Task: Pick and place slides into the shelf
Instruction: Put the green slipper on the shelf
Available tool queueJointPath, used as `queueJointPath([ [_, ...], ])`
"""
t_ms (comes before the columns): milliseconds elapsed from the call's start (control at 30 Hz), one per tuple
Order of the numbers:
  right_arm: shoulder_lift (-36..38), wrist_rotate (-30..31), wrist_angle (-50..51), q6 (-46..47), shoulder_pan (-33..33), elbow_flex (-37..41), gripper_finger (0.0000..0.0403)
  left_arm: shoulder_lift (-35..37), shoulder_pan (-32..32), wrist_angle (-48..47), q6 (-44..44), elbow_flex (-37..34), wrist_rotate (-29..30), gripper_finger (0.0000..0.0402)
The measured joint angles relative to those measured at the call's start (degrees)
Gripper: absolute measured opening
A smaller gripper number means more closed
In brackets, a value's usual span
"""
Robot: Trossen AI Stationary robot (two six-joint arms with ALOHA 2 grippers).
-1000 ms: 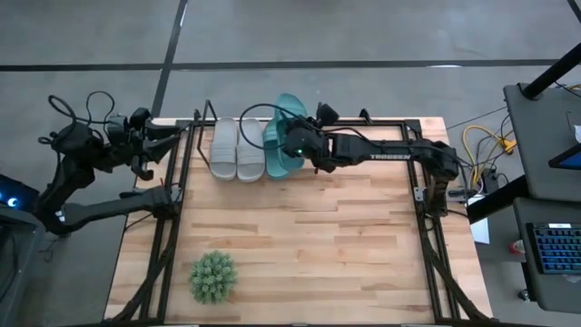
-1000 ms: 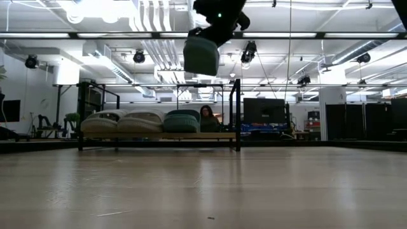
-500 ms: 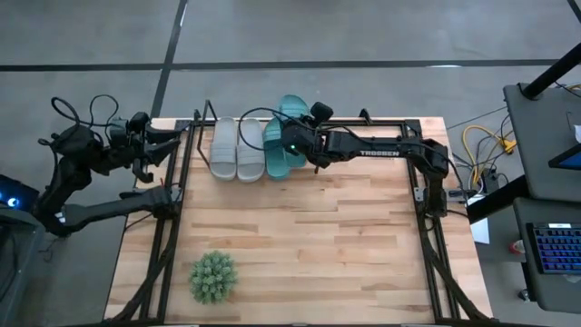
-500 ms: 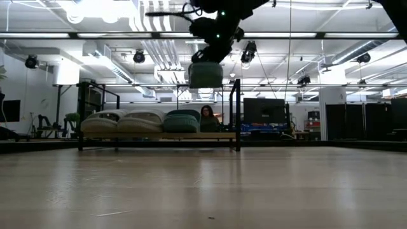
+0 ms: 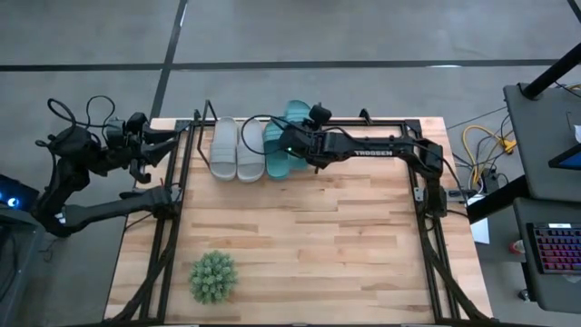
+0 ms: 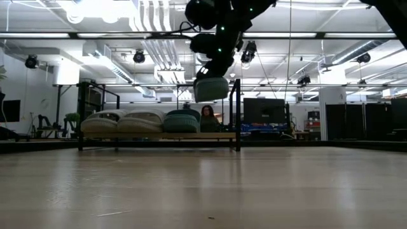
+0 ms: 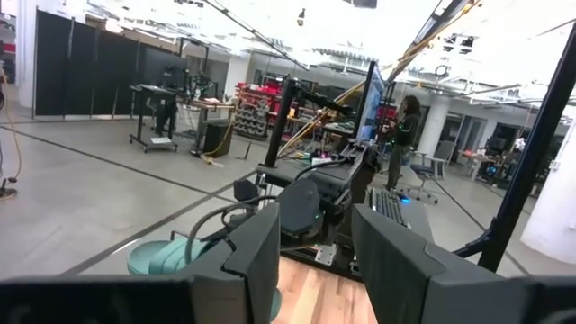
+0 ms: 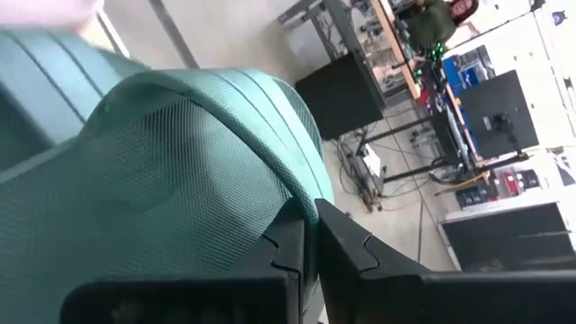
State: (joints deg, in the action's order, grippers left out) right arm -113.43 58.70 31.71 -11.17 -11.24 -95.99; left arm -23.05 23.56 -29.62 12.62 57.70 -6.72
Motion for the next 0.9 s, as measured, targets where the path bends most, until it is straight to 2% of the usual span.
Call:
queueJointPath([
  [467, -0.05, -2.06, 0.96, -1.26, -1.56, 1.81, 0.0008, 0.00, 0.01, -0.13, 0.00, 0.01, 0.11, 0.0125],
  [900, -0.10, -2.52, -0.64, 1.41, -1.67, 4.31, 0.0008, -0.02, 0.01, -0.12, 0.00, 0.01, 0.15, 0.0125],
])
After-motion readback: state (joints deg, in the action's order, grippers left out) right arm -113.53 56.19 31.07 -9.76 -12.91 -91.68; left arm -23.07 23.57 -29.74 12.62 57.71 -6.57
